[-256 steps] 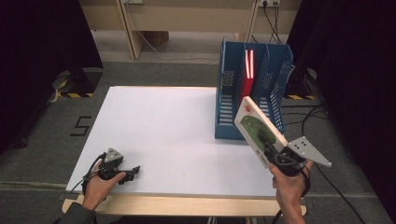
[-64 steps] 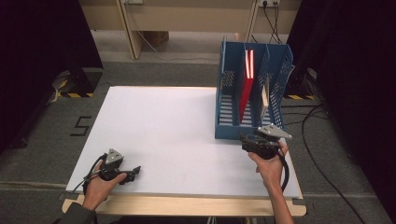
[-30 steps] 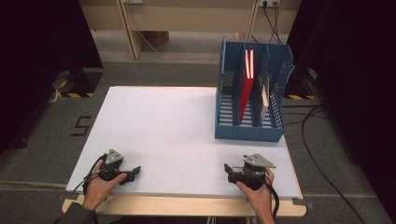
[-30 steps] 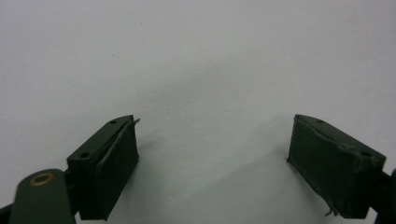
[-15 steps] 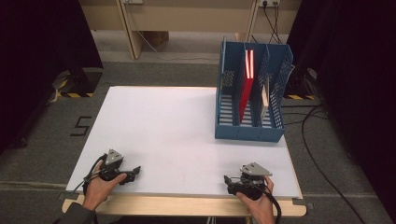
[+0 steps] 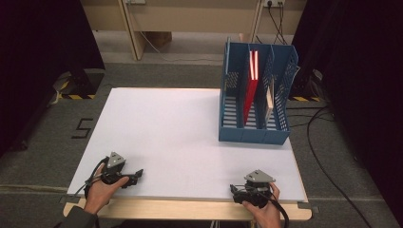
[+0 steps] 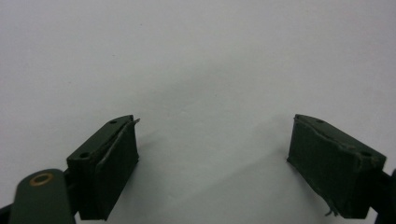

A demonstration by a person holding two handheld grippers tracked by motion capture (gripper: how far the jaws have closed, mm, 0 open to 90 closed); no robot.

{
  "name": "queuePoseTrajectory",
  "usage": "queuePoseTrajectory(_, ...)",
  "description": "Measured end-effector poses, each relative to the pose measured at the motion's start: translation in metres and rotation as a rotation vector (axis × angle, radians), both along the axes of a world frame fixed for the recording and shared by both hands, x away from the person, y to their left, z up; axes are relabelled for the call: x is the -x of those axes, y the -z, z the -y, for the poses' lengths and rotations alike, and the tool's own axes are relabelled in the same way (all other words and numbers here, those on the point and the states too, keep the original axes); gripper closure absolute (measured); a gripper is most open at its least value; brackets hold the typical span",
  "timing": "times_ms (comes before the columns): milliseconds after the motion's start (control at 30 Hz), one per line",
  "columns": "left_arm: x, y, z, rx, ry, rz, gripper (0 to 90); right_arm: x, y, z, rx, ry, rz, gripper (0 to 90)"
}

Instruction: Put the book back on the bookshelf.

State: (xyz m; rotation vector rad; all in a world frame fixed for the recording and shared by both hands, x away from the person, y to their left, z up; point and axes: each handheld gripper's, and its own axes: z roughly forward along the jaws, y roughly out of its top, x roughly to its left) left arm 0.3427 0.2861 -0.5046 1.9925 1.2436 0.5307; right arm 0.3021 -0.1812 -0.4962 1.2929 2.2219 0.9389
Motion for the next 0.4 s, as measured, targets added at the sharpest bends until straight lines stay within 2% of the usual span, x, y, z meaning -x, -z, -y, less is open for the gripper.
queuePoseTrajectory(400, 0.0000, 0.0002, 0.0000, 0.001, 0.000, 0.001, 14.4, 0.0018, 0.0027, 0.0019, -0.013, -0.005, 0.019, 16.2)
